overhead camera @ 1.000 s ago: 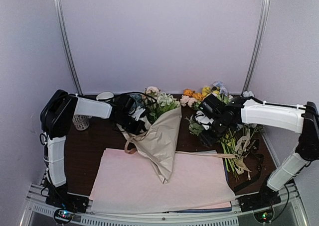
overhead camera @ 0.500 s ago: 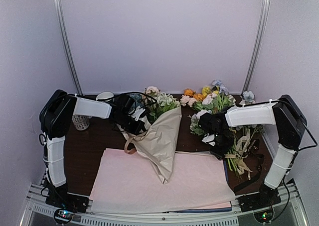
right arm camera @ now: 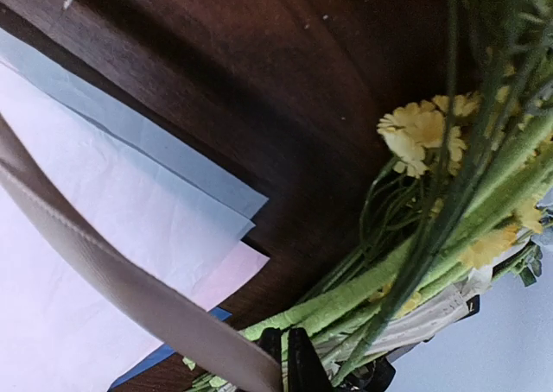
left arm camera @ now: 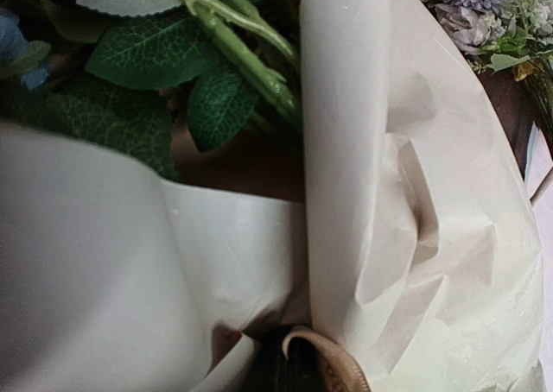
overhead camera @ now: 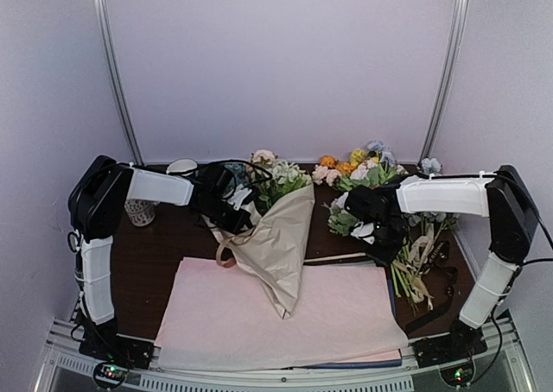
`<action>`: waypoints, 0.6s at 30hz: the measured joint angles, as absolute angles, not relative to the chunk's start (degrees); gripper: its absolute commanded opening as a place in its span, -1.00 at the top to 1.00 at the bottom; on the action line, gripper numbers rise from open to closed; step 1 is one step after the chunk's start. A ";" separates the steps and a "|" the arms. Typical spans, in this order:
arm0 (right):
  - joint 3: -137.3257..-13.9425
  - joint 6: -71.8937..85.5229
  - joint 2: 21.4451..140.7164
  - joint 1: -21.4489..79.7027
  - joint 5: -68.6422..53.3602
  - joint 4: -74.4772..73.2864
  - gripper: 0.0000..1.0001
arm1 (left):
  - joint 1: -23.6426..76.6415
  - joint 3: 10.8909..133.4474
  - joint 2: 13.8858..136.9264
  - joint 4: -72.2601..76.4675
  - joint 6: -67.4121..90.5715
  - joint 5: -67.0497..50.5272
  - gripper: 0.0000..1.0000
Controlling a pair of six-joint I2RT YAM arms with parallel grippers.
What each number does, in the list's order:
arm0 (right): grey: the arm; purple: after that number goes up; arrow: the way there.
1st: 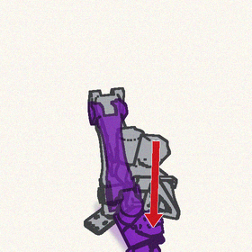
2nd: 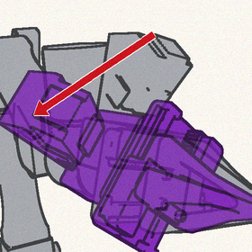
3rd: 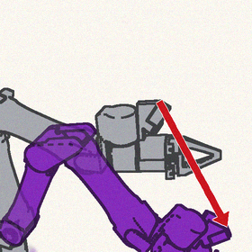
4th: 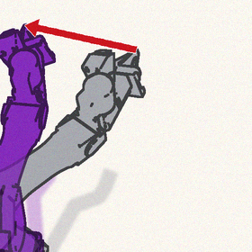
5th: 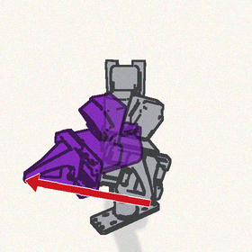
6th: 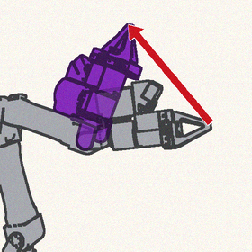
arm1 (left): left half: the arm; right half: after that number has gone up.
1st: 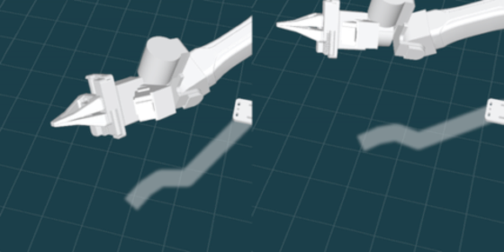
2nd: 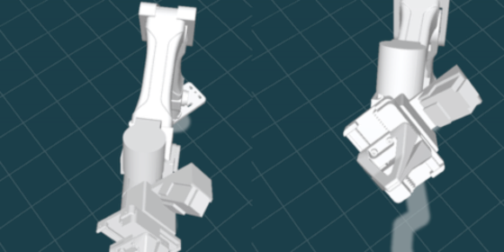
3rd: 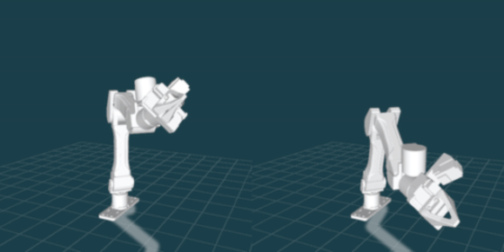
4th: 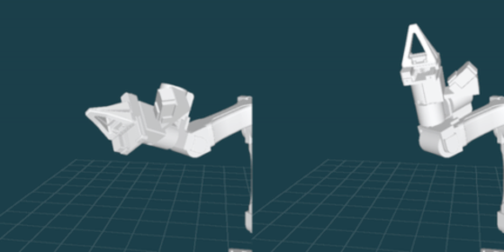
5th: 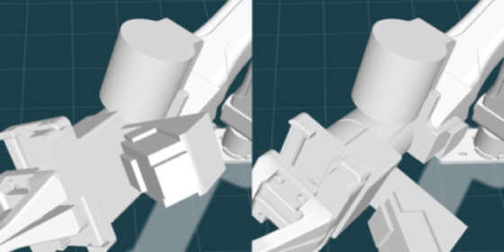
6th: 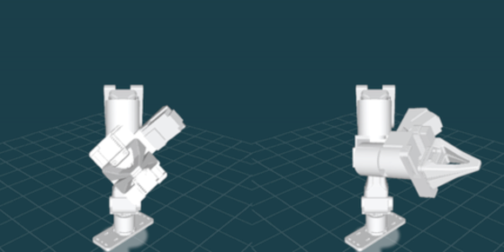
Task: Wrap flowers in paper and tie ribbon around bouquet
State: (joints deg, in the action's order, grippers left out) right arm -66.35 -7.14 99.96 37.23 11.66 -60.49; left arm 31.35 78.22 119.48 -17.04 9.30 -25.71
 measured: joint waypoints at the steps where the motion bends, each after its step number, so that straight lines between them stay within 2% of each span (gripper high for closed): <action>1: -66.78 -7.05 99.20 37.23 11.64 -60.84 1.00 | 31.35 78.22 119.48 -17.06 9.28 -25.69 1.00; 12: -71.09 -5.61 89.84 37.23 9.32 -64.18 1.00 | 31.35 78.22 119.37 -17.61 8.84 -25.28 1.00; 18: -78.35 -5.89 82.46 37.26 1.43 -62.24 1.00 | 31.35 78.22 119.02 -18.20 8.54 -24.67 1.00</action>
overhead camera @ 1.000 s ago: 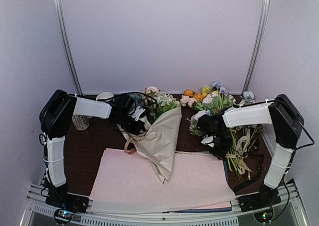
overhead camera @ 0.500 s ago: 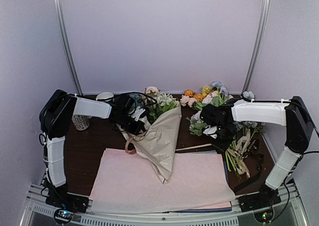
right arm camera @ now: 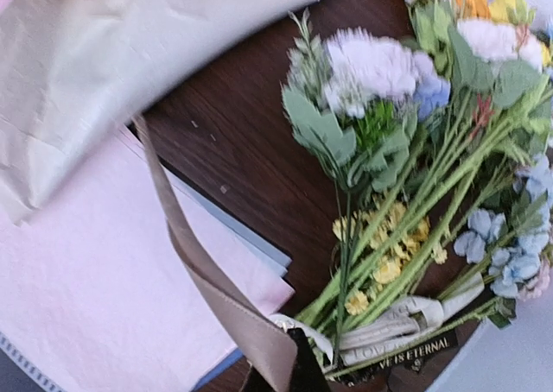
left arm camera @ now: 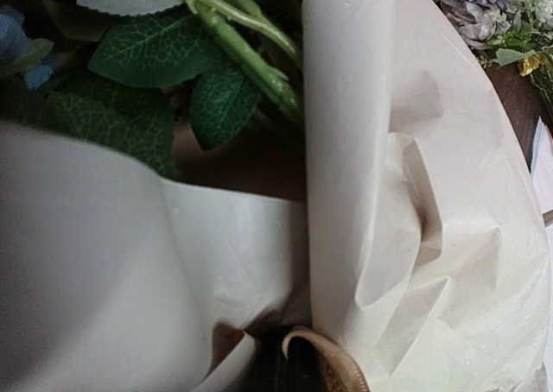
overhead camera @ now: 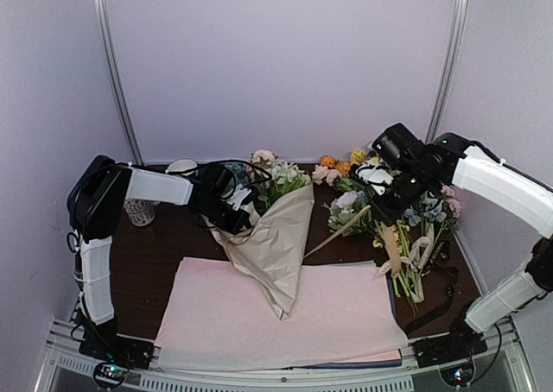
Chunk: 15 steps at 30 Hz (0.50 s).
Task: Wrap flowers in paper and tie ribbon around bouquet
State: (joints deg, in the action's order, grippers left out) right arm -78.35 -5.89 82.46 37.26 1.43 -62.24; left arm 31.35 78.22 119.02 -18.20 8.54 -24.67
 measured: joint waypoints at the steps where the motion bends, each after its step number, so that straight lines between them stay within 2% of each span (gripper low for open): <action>1: -79.00 -5.89 81.38 37.26 -1.06 -60.88 1.00 | 31.35 78.22 119.02 -18.22 8.47 -24.62 1.00; 8: -79.35 -2.42 79.81 38.79 -23.99 -45.82 1.00 | 31.35 78.19 118.87 -18.65 8.40 -24.23 1.00; 12: -77.97 4.93 82.54 41.10 -35.48 -26.35 1.00 | 31.35 78.08 118.43 -19.05 8.40 -24.10 1.00; 15: -76.77 14.31 88.79 41.80 -39.00 -8.49 1.00 | 31.35 76.86 116.79 -18.85 8.45 -23.79 1.00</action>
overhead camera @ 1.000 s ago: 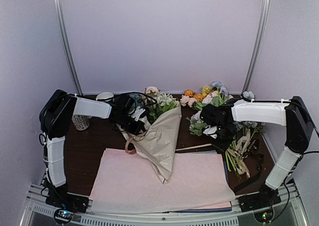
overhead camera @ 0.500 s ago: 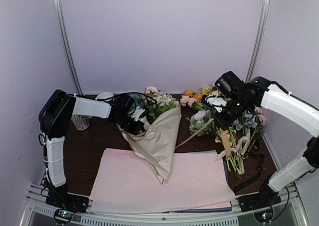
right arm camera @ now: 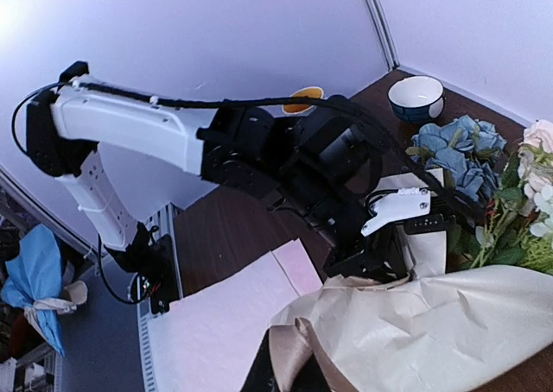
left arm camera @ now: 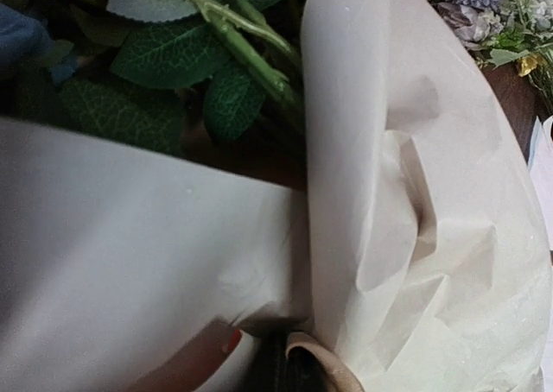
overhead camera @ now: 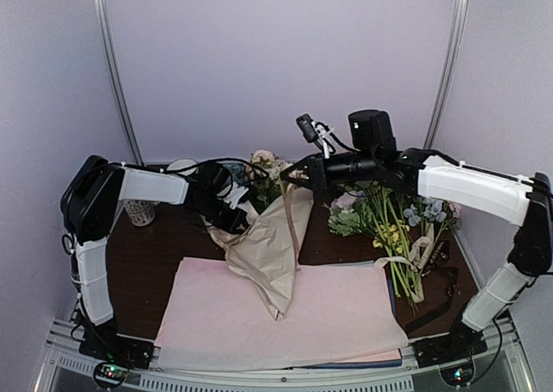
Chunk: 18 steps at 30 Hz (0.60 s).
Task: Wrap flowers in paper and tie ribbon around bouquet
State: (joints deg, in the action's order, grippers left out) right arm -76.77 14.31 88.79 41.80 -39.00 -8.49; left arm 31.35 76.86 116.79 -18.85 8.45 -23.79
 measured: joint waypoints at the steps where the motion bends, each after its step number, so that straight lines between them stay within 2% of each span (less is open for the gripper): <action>1: -77.01 17.10 91.48 41.80 -39.31 -4.56 1.00 | 31.33 76.23 115.85 -18.63 8.49 -23.75 1.00; 5: -82.37 26.83 106.15 41.76 -39.72 5.30 1.00 | 31.33 73.28 111.33 -16.58 8.95 -23.27 1.00; 10: -88.44 34.81 121.64 41.76 -38.28 7.29 1.00 | 31.33 68.88 103.79 -12.84 9.17 -22.06 1.00; 15: -91.83 38.76 127.44 41.89 -36.42 6.04 0.99 | 31.33 63.81 97.25 -8.93 8.51 -21.45 1.00; 18: -95.83 39.81 128.84 42.22 -35.42 5.54 0.86 | 31.33 60.51 94.13 -6.81 7.16 -23.18 1.00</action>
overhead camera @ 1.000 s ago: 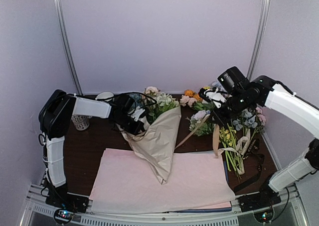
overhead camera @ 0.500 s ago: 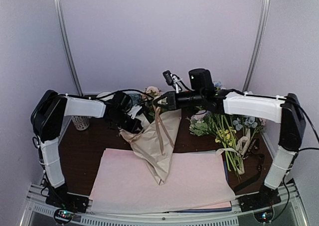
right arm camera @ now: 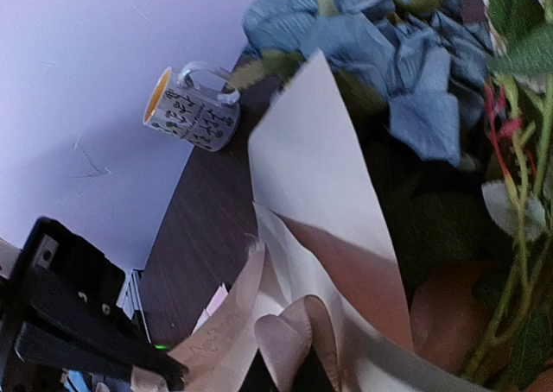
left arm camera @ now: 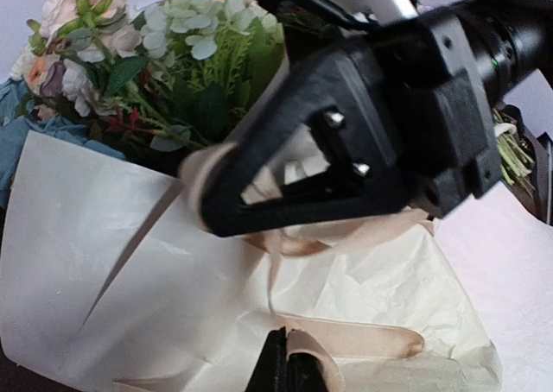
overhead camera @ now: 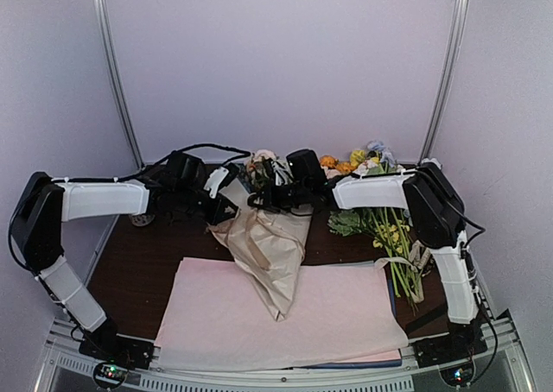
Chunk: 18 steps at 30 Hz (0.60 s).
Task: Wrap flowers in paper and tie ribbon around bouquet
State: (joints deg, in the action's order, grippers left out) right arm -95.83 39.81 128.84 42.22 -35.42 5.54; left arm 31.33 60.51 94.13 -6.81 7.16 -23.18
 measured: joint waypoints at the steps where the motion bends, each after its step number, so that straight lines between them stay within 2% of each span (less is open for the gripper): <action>1: -97.14 40.27 129.16 42.37 -35.07 5.52 0.81 | 31.35 59.70 93.45 -6.15 6.63 -24.25 1.00; 11: -107.33 41.36 131.61 43.16 -33.01 0.32 0.16 | 33.30 58.83 91.83 -3.05 2.04 -32.16 1.00; 18: -111.57 35.94 131.00 43.16 -31.94 -8.43 -0.06 | 33.43 60.34 93.89 -2.46 1.63 -33.26 1.00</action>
